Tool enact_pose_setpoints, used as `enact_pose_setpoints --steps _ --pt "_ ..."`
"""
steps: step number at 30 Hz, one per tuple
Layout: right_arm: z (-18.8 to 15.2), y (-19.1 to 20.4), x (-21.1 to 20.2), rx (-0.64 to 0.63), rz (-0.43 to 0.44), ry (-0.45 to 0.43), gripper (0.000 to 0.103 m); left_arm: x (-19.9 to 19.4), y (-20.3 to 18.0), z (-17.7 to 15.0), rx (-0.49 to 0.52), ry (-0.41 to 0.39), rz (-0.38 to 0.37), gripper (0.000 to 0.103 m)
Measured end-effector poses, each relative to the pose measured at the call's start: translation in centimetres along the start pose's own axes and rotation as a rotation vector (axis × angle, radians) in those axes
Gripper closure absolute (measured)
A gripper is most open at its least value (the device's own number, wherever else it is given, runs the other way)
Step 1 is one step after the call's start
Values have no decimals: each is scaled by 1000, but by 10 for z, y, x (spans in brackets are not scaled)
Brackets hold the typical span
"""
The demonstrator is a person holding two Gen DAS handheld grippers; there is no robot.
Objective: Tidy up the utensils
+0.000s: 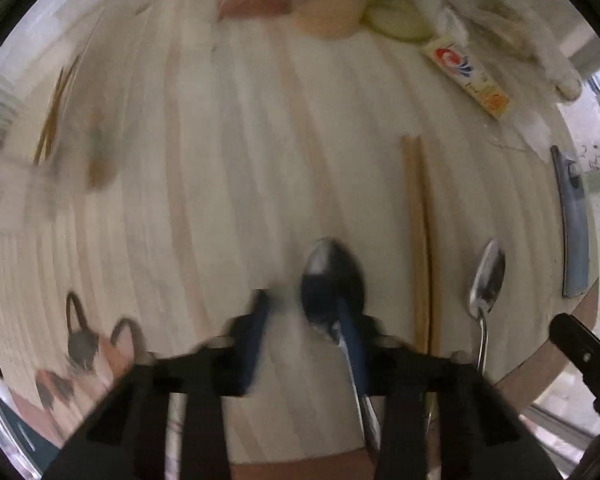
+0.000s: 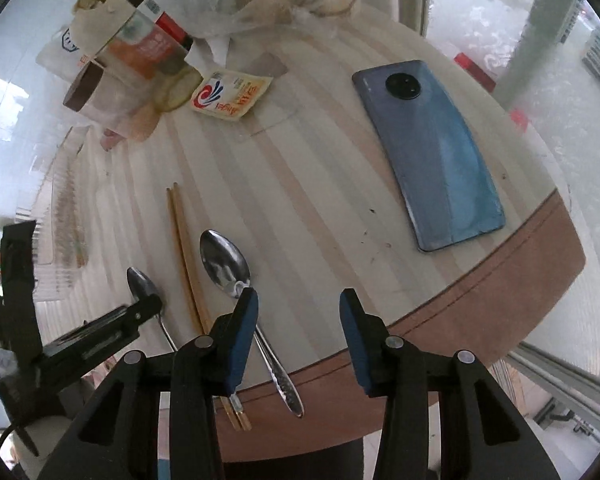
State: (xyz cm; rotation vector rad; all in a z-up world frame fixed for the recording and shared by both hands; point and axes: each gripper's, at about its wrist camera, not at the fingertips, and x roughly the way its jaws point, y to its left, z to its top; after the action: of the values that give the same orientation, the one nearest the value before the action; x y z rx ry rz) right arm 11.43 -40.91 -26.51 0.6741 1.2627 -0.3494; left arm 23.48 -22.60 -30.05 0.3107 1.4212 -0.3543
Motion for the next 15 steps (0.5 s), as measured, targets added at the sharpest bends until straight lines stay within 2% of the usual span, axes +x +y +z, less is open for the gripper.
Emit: enact_pose_setpoints --steps 1,5,11,12,14,15 --pt "2 5 3 -18 10 6 58 -2 -3 1 17 -13 32 103" --pt "6 35 22 -147 -2 28 58 -3 -1 -1 60 -27 91 103" --pt "3 69 54 -255 -64 74 58 -6 35 -14 35 -19 144 103" --pt "0 74 54 -277 -87 49 59 -6 41 -17 27 -17 152 103" --pt "-4 84 58 -322 -178 27 71 -7 52 -21 2 -13 145 103" --pt "-4 85 58 -324 -200 17 89 -8 57 -23 -11 -9 134 103"
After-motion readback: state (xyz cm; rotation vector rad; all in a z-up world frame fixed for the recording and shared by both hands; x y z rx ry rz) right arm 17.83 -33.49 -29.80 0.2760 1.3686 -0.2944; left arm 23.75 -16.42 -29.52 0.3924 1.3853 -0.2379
